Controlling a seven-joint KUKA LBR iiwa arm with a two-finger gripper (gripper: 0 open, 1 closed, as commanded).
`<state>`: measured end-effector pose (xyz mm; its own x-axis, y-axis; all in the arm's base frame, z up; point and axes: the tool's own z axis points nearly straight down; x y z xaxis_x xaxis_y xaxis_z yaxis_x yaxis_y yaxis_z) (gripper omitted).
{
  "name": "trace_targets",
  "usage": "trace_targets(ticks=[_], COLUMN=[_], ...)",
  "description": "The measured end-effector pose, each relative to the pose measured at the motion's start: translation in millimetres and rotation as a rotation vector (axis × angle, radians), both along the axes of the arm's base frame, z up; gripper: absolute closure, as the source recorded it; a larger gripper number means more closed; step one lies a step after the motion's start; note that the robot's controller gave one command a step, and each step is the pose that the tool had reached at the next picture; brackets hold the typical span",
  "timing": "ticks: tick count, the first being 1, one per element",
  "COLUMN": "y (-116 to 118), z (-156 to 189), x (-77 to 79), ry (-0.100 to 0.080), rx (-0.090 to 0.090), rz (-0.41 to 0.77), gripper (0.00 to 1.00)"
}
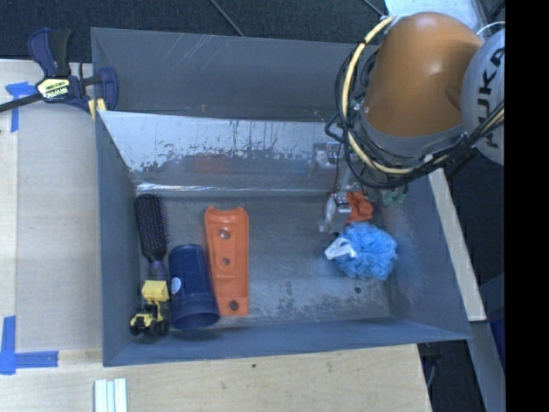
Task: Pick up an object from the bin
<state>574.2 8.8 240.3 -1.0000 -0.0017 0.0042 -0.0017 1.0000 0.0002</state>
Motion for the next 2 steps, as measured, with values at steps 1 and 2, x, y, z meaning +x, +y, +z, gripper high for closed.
trace_targets(ticks=[1,2], y=[0,-77], z=[4,-139], x=[1.5,-3.9], ry=[-0.008,-0.013], rx=[0.0,-0.001], rz=[0.0,-0.049], gripper=[0.0,0.0])
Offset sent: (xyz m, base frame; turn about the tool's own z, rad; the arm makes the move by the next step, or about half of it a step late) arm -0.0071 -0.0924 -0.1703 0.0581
